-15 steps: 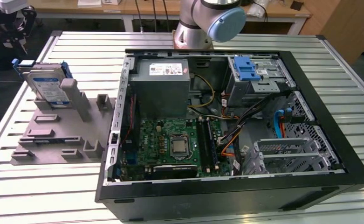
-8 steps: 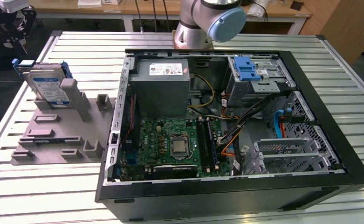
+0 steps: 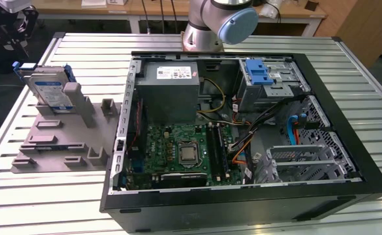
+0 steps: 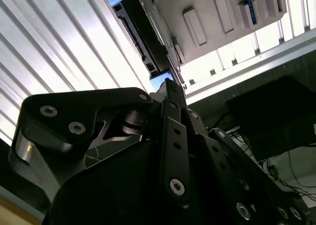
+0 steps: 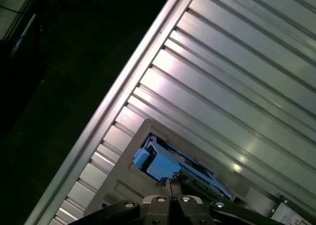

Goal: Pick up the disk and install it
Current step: 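Pick up the disk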

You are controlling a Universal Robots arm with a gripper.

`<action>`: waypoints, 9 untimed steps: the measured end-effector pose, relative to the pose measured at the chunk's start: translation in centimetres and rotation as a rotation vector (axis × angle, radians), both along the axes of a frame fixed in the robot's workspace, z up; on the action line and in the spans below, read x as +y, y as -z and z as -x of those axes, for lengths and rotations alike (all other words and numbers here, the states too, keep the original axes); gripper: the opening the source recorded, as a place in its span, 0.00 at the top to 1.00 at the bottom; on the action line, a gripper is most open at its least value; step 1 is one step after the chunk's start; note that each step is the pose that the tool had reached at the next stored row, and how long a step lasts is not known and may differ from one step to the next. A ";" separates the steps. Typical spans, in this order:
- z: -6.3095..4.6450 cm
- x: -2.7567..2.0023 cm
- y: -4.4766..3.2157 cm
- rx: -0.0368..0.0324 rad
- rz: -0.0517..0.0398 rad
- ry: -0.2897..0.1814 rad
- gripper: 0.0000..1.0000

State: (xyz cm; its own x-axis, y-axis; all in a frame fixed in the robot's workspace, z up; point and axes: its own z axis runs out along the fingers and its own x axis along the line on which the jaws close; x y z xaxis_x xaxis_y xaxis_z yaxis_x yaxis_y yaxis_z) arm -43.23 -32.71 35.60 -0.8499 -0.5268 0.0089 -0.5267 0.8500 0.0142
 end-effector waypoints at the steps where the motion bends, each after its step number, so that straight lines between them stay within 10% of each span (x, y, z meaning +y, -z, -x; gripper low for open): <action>1: 0.0 0.00 0.00 0.0000 0.0000 -0.005 0.89; 9: 0.0 0.00 0.00 0.0000 0.0000 -0.049 0.89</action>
State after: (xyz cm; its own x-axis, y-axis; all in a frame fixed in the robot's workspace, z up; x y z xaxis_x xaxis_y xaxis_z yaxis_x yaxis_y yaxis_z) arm -43.23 -32.71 35.60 -0.8233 -0.5675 0.0089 -0.5673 0.8234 0.0142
